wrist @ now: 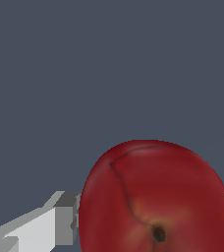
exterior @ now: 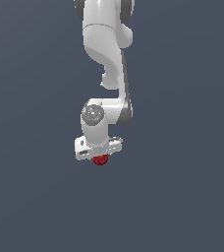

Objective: Pick up the object and move it to a goal position.

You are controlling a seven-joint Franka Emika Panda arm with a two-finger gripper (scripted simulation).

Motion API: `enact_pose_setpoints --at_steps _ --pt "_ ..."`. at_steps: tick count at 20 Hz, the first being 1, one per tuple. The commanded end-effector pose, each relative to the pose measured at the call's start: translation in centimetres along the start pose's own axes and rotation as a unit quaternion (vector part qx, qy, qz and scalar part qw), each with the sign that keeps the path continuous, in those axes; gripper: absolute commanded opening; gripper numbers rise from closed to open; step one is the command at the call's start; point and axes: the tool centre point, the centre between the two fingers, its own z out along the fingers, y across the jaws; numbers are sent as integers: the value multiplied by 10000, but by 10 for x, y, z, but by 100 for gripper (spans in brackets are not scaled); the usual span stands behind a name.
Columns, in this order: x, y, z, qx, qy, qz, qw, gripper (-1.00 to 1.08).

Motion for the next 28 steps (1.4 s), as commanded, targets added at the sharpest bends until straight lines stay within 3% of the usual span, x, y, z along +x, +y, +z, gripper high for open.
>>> enact_pose_setpoints --at_steps 1,16,28 --pt "1 0 0 0 4 -4 10000 -100" --pt "-5 1 -16 -1 -2 2 10000 -100" --pt "-29 5 -107 -2 0 0 10000 -100"
